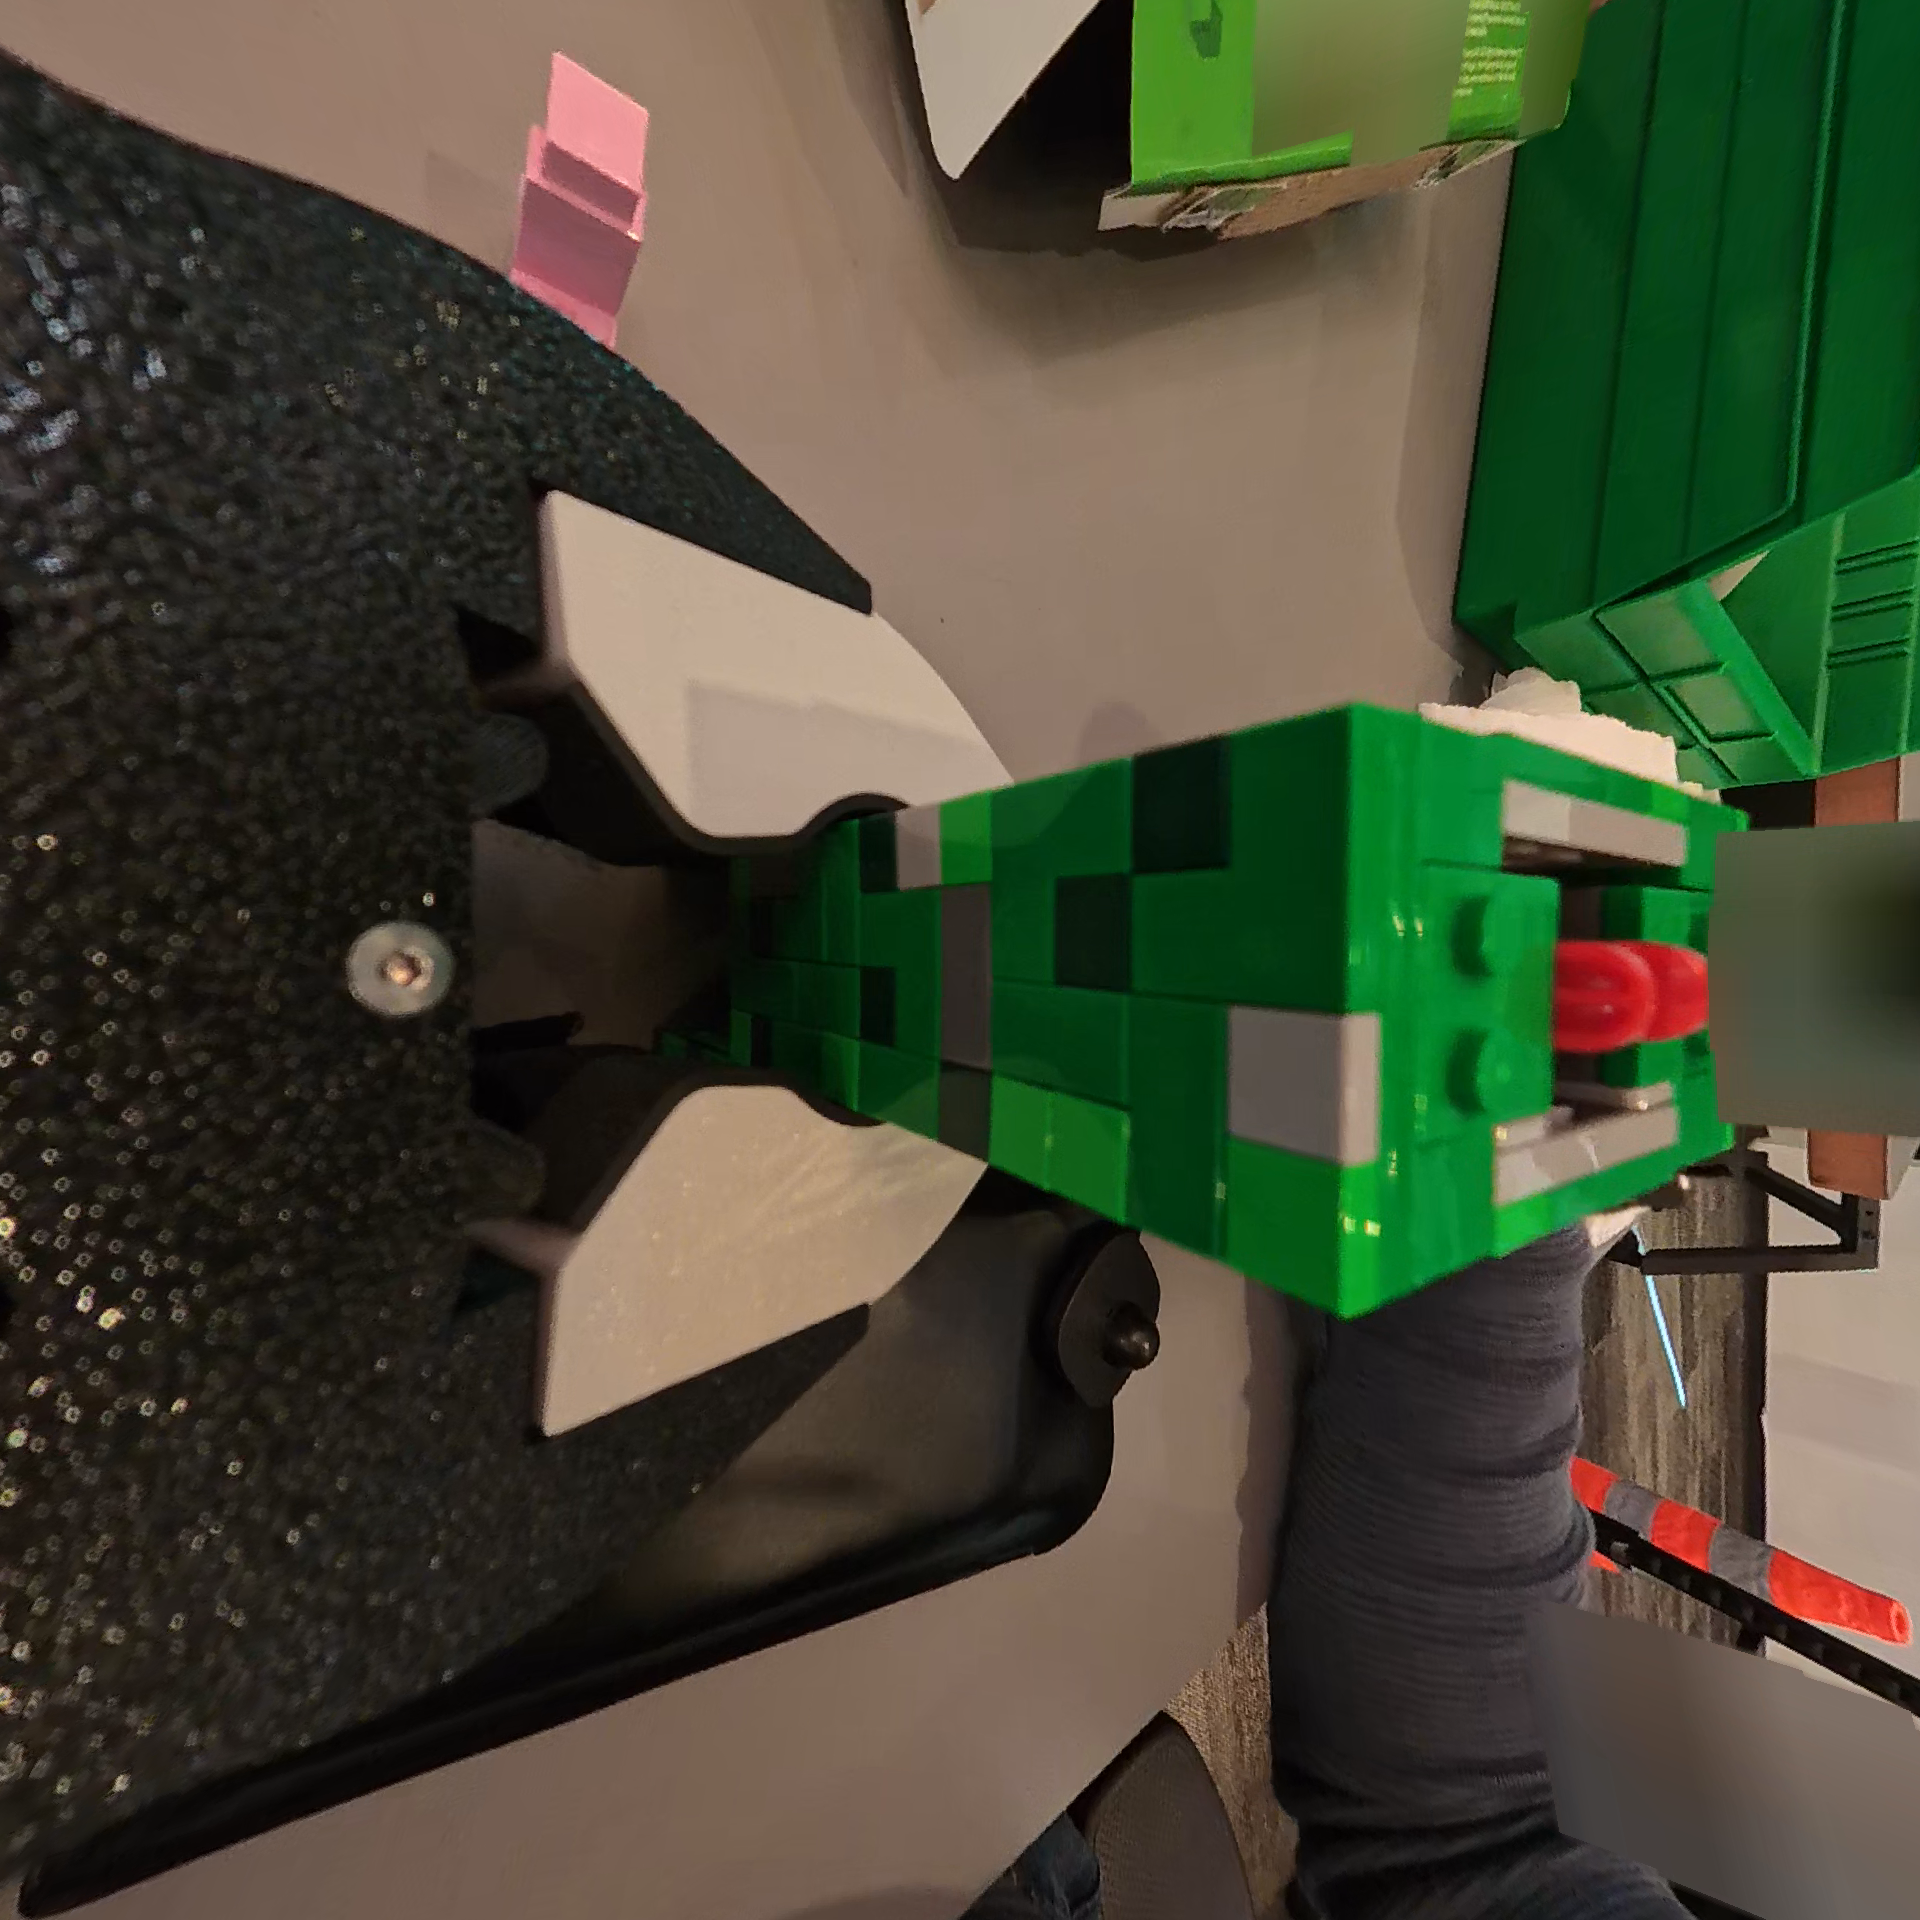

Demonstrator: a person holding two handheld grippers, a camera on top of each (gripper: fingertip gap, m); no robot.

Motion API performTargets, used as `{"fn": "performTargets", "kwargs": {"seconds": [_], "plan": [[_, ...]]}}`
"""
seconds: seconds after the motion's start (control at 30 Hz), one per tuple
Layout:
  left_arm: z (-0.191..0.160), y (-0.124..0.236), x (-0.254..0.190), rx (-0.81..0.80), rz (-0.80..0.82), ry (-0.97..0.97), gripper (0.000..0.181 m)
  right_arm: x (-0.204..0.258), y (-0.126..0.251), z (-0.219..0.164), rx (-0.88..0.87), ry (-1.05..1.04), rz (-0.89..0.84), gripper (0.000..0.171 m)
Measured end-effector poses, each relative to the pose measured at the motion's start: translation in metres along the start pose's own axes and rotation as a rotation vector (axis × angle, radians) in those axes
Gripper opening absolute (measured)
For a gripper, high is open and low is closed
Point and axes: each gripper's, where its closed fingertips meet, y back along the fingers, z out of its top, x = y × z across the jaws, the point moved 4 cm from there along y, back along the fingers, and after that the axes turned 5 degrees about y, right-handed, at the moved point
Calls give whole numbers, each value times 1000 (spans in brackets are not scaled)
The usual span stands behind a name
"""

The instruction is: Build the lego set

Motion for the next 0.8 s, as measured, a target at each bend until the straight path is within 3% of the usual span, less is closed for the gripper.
{"fn": "performTargets", "kwargs": {"seconds": [0.17,0.23,0.37,0.8], "plan": [[0,0,0,2,-4,0,41,1,3,2,-20,33,40,1],[0,0,0,4,-6,0,41,2,4,1,-15,38,60,21],[0,0,0,4,-8,-2,41,-1,-3,-3,52,94,20,37],[0,1,0,-22,63,24,41,-7,11,10,-122,80,-53,43]]}}
